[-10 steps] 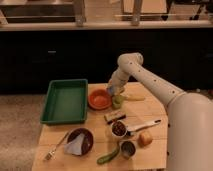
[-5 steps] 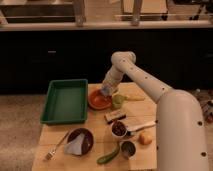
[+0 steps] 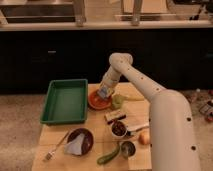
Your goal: Wipe red bowl with sponge
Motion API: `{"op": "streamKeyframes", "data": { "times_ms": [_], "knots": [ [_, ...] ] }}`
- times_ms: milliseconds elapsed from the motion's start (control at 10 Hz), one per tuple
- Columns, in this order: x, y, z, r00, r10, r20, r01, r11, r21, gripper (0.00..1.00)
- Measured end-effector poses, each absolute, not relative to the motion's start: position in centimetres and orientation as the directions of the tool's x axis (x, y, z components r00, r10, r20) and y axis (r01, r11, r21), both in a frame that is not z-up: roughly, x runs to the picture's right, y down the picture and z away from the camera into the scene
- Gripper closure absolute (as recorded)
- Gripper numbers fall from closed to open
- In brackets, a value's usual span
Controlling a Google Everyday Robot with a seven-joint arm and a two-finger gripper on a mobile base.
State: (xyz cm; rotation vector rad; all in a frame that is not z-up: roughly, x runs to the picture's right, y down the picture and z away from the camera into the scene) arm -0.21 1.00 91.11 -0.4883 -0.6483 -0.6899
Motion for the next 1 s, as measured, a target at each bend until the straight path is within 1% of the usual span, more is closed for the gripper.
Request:
{"op": "streamKeyframes", "data": {
  "times_ms": [600,1000],
  "knots": [
    [-2.6,1.8,91.8,0.505,-0.434,0.746,0.756,0.640,-0.139,1.00],
    [-5.1,2.5,90.6,0.416,-0.444,0.793,0.792,0.606,-0.075,1.00]
  ]
}}
